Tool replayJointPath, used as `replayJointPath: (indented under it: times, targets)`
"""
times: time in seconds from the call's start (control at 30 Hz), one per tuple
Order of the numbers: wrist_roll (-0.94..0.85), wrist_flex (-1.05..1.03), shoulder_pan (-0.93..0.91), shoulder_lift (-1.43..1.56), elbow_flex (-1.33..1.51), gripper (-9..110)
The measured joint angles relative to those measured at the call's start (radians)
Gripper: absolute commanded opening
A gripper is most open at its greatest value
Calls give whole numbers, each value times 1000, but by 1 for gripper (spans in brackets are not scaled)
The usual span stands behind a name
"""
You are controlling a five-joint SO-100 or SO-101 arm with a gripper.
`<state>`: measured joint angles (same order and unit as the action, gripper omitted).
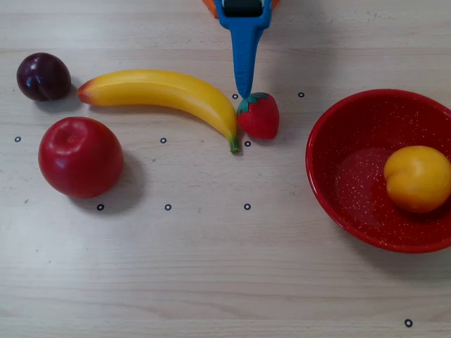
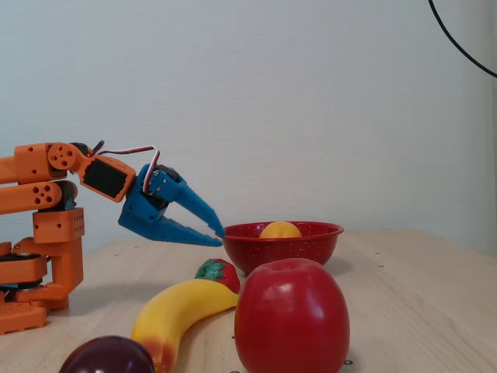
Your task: Put the peach in the red bowl.
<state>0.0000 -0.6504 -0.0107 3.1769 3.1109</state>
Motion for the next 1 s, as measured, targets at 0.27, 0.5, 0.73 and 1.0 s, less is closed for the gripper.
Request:
replayJointPath:
  times: [0.27,0.5,0.73,1.0]
  targets:
    - [-43,-233,0,38,3,0]
    - [-44,-233,0,38,3,0]
    - [-44,-233,0,38,3,0]
    - [-44,-233,0,38,3,0]
